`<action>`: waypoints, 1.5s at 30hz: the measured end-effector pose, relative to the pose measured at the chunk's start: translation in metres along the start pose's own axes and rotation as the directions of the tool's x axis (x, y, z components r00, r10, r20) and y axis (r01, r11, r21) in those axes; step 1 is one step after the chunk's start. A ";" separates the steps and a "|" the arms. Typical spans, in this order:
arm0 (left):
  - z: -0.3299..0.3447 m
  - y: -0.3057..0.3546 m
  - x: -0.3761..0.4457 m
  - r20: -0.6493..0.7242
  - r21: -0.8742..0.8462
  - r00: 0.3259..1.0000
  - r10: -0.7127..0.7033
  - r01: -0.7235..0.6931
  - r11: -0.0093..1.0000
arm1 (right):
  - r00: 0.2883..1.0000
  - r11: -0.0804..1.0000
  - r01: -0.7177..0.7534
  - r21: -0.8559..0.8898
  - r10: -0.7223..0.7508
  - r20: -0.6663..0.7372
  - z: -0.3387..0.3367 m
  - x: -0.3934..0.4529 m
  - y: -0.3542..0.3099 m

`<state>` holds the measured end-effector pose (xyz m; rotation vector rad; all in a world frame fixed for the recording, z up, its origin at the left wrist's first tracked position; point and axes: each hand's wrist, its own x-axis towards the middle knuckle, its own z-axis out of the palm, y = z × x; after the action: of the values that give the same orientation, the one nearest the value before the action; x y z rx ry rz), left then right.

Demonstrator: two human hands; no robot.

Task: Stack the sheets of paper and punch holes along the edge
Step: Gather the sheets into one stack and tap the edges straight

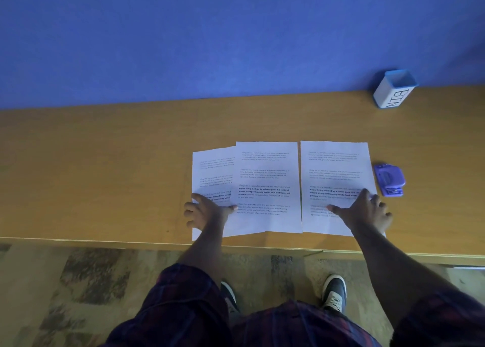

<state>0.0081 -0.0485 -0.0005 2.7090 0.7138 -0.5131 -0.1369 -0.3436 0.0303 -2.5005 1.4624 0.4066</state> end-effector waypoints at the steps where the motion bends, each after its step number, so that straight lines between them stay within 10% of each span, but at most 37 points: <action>1: -0.002 0.001 0.001 0.014 -0.004 1.000 -0.012 0.012 1.000 | 1.000 1.000 -0.014 0.006 0.014 0.005 0.000 0.001 0.000; 45: -0.013 -0.015 0.018 0.306 -0.733 0.934 0.185 0.107 0.672 | 0.993 0.979 0.066 0.194 -0.083 0.082 0.013 0.023 0.005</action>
<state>0.0182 -0.0234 0.0006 1.7850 0.5830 -0.5331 -0.1323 -0.3602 0.0104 -2.3457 1.3035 0.3425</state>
